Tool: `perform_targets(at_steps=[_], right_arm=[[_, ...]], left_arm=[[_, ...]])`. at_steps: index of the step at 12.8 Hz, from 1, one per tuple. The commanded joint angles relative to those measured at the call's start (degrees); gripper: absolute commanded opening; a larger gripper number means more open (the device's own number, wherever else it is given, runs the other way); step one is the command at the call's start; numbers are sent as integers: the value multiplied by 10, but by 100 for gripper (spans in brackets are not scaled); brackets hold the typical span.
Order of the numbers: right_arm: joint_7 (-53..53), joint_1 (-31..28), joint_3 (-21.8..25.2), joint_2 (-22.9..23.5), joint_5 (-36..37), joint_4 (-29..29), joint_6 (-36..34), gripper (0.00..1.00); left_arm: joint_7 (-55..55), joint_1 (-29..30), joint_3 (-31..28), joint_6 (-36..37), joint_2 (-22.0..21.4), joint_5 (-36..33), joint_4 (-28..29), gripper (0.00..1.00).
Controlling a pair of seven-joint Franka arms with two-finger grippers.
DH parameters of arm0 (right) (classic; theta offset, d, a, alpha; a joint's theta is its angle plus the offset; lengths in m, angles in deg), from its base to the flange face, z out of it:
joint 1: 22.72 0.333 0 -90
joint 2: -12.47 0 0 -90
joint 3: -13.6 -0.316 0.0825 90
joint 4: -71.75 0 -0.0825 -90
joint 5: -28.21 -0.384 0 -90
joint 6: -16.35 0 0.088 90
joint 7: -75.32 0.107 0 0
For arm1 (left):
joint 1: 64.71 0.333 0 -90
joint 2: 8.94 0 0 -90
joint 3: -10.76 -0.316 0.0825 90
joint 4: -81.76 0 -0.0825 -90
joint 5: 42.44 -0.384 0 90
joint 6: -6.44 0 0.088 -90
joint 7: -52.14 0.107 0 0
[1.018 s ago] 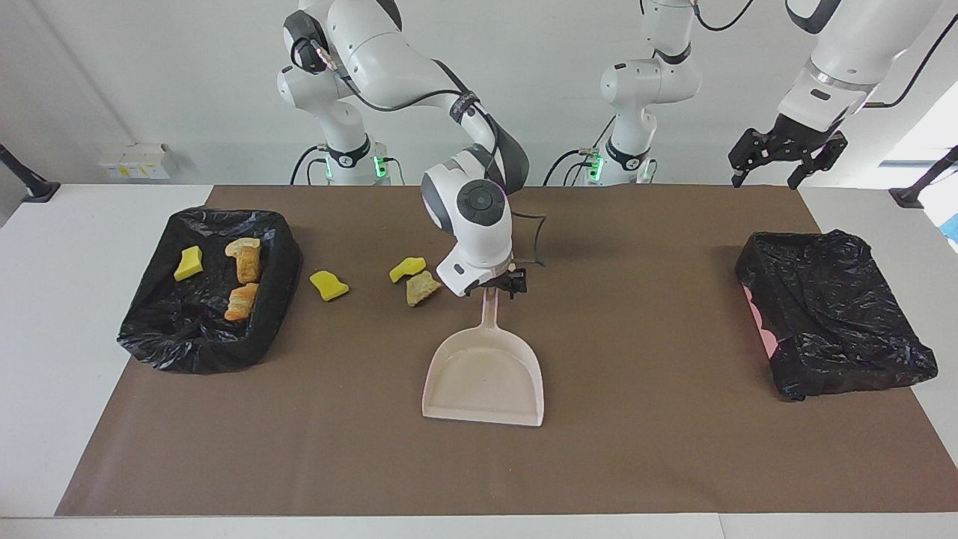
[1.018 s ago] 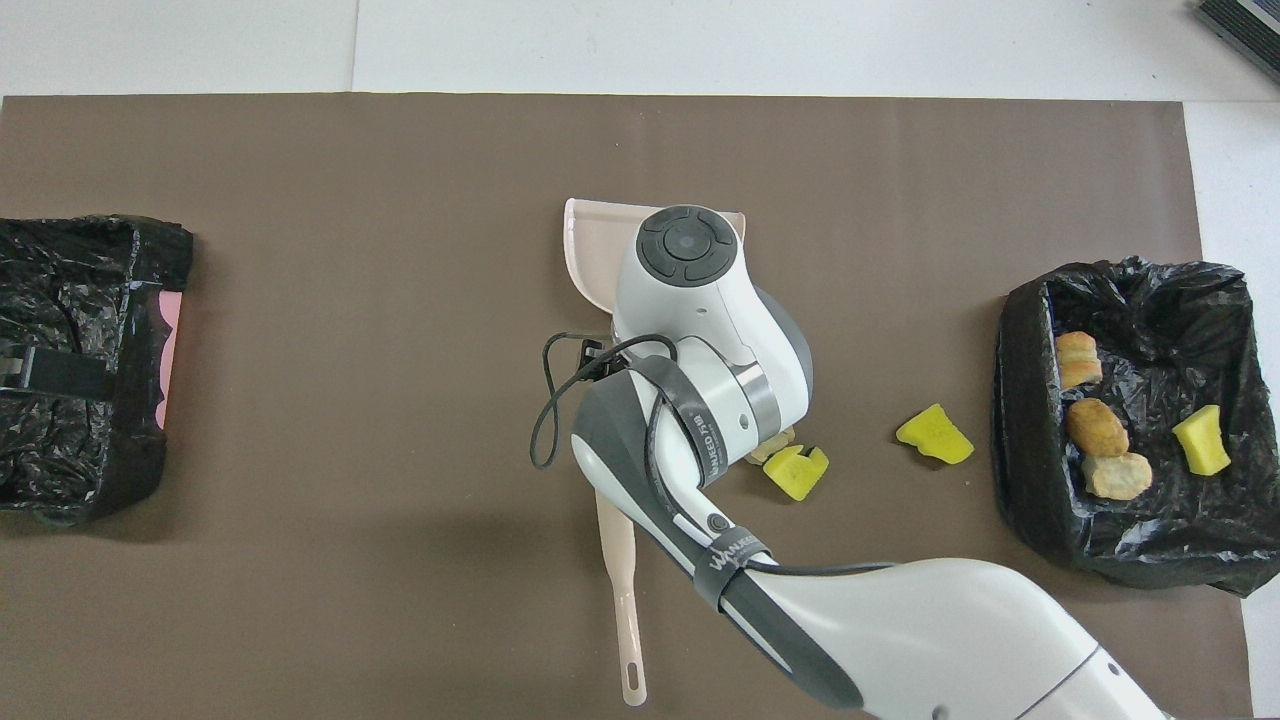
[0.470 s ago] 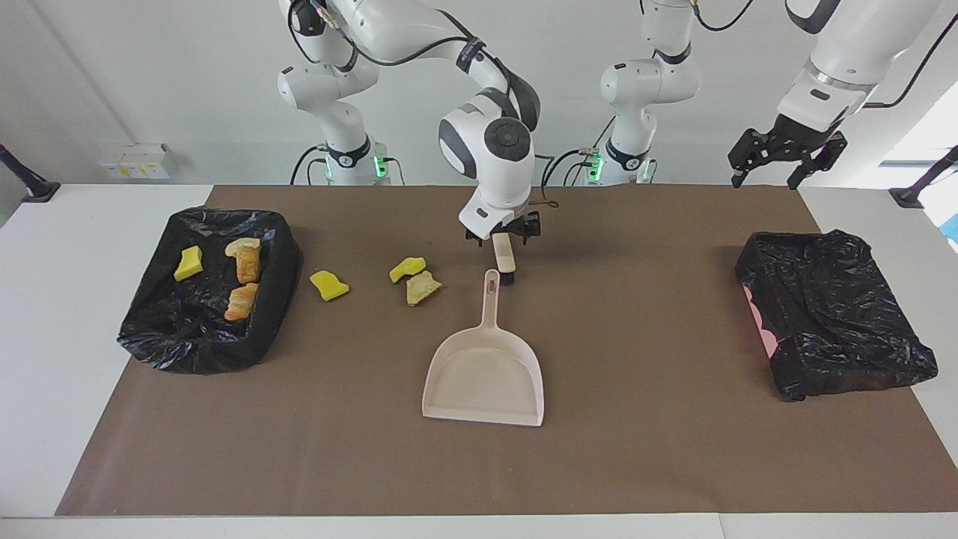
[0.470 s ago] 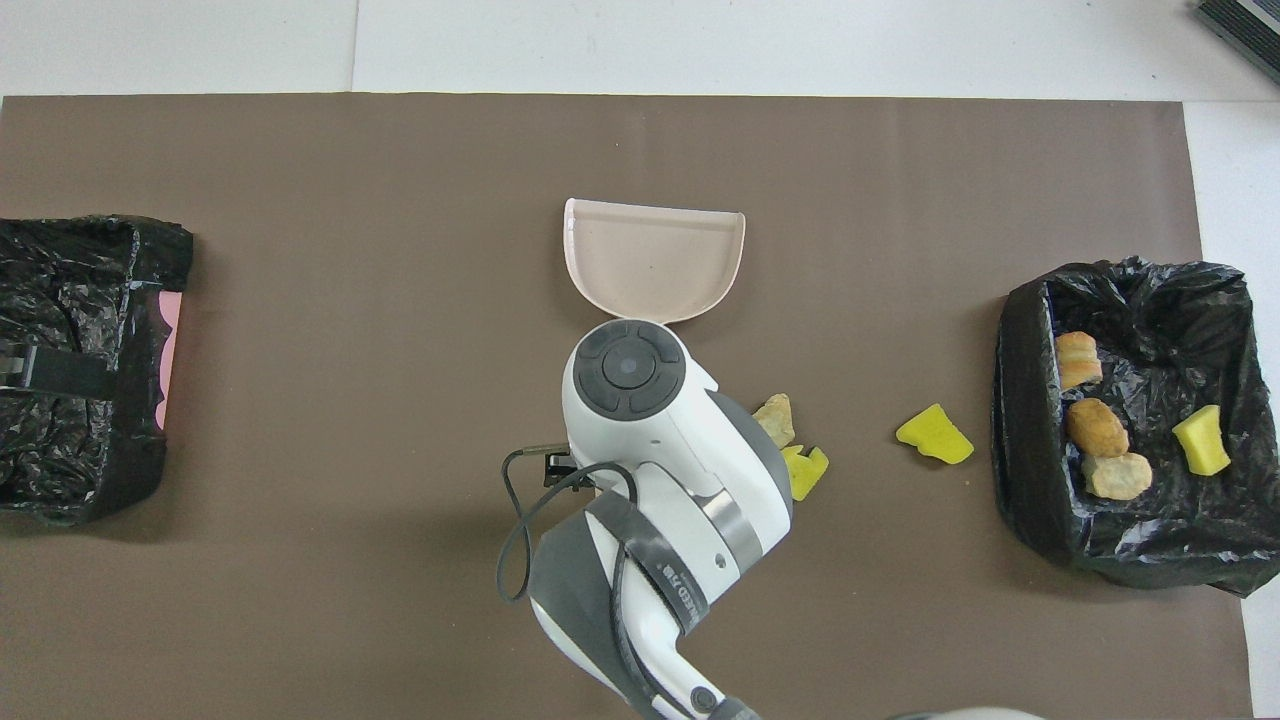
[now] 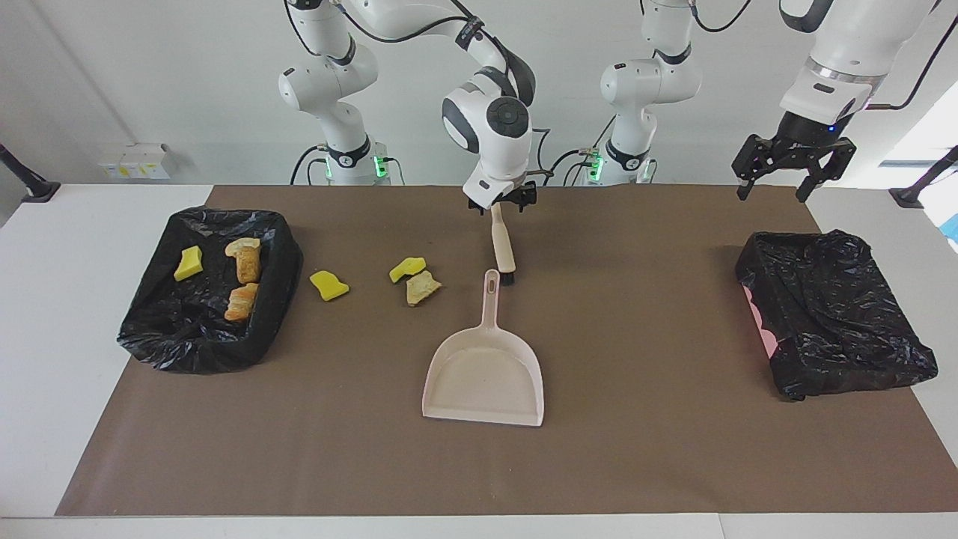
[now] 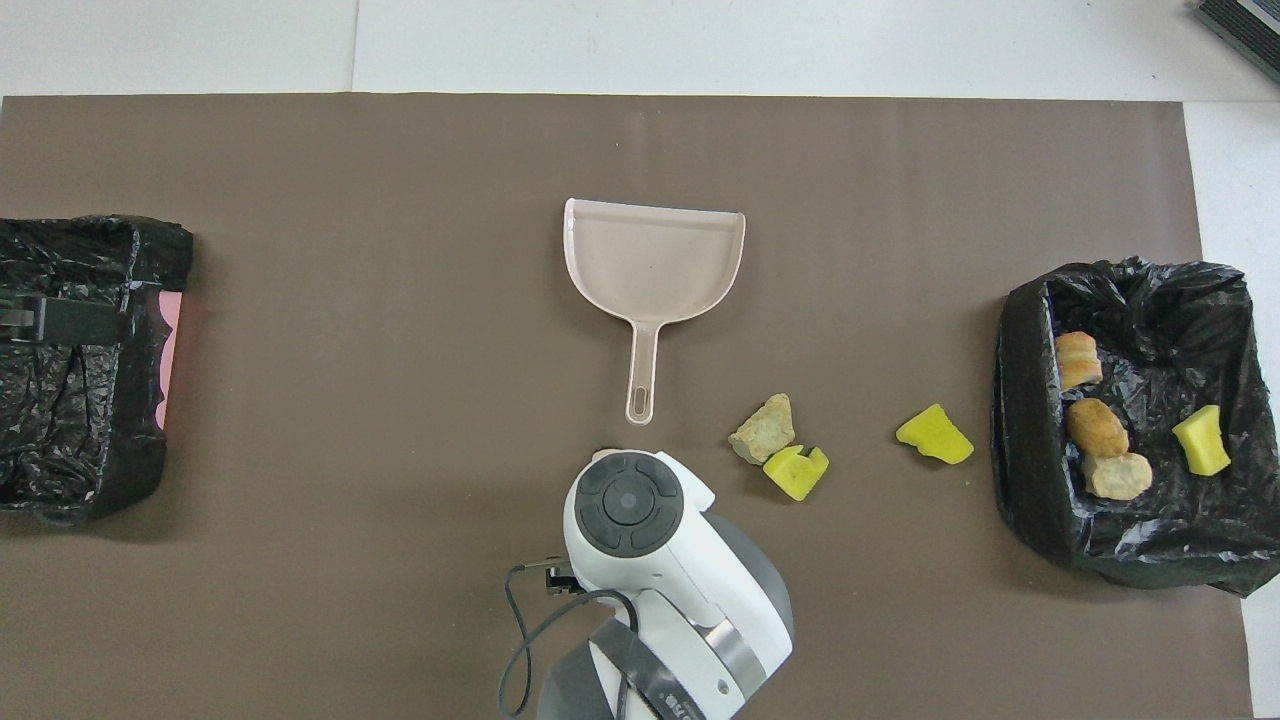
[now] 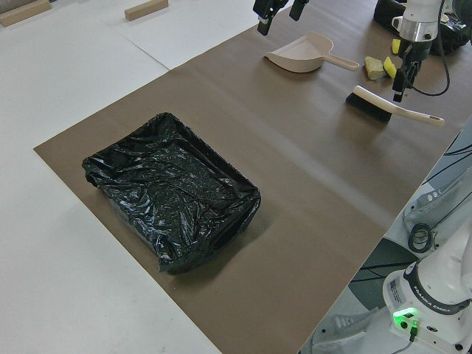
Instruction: Sweep and dump trash in bin
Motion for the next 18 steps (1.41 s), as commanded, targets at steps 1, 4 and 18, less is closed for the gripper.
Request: perform_targets(at_steps=[1,4,18], right_arm=[[4,14,1,-54,-18,90,33,84],[5,20,1,-53,-53,102,55,74],[38,8,6,-69,-56,85,-10,0]], left_arm=[[3,-33,-4,-18,7,5,6,100],[-3,-62,-3,-28,28,3,1,100],[-47,-93,-2,-81,56,6,-8,100]])
